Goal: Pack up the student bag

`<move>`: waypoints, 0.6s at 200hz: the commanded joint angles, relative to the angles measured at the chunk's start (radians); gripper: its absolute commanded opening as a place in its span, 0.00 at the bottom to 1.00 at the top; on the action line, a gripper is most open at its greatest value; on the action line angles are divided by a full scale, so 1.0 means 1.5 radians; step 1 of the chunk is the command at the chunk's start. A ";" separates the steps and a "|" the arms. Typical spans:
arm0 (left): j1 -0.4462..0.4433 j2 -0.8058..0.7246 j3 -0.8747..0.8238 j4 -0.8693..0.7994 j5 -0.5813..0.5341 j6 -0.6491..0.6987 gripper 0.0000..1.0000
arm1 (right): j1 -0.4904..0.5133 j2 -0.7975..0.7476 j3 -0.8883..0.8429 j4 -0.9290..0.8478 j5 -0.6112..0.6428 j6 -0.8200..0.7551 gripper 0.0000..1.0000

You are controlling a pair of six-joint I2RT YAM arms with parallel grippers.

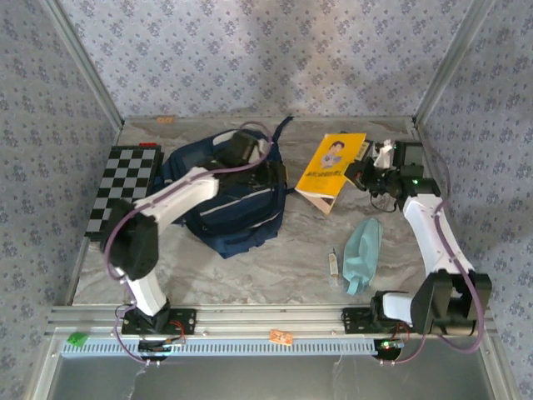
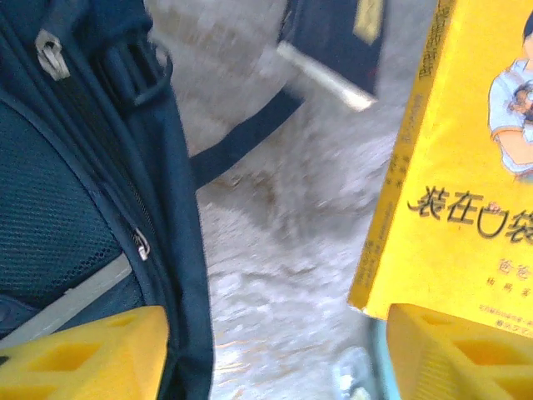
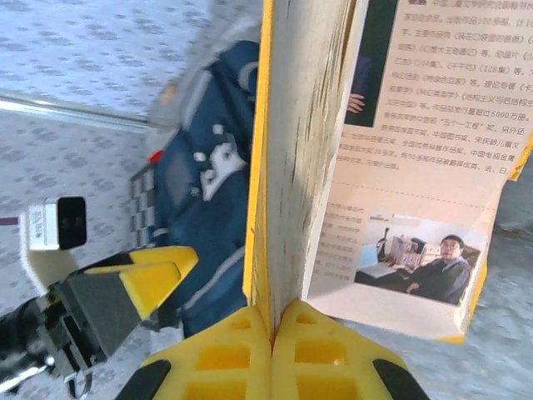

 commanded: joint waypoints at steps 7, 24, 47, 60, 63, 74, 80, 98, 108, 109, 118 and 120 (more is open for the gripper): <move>0.035 -0.046 -0.100 0.182 0.158 -0.076 0.77 | 0.026 -0.036 0.037 -0.019 -0.102 0.016 0.00; 0.045 -0.066 -0.132 0.263 0.198 -0.098 0.81 | 0.053 -0.043 0.038 0.006 -0.122 0.040 0.00; 0.047 -0.071 -0.148 0.329 0.224 -0.124 0.82 | 0.095 -0.043 0.038 0.033 -0.128 0.060 0.00; 0.045 -0.070 -0.162 0.394 0.250 -0.154 0.81 | 0.113 -0.040 0.033 0.049 -0.128 0.074 0.00; 0.046 -0.069 -0.167 0.415 0.256 -0.164 0.80 | 0.116 -0.039 0.032 0.052 -0.127 0.077 0.00; 0.046 -0.068 -0.184 0.482 0.273 -0.201 0.78 | 0.126 -0.037 0.027 0.068 -0.126 0.085 0.00; 0.045 -0.067 -0.190 0.513 0.282 -0.218 0.78 | 0.129 -0.036 0.024 0.074 -0.125 0.090 0.00; 0.043 -0.068 -0.198 0.547 0.291 -0.244 0.70 | 0.137 -0.028 0.013 0.112 -0.133 0.109 0.00; 0.041 -0.070 -0.200 0.555 0.293 -0.249 0.66 | 0.144 -0.022 0.005 0.132 -0.134 0.116 0.00; 0.040 -0.070 -0.201 0.557 0.293 -0.249 0.65 | 0.145 -0.021 0.004 0.134 -0.135 0.117 0.00; 0.040 -0.073 -0.202 0.565 0.295 -0.256 0.60 | 0.148 -0.014 0.001 0.135 -0.135 0.111 0.00; 0.040 -0.073 -0.203 0.566 0.294 -0.257 0.58 | 0.147 -0.012 0.001 0.134 -0.135 0.108 0.00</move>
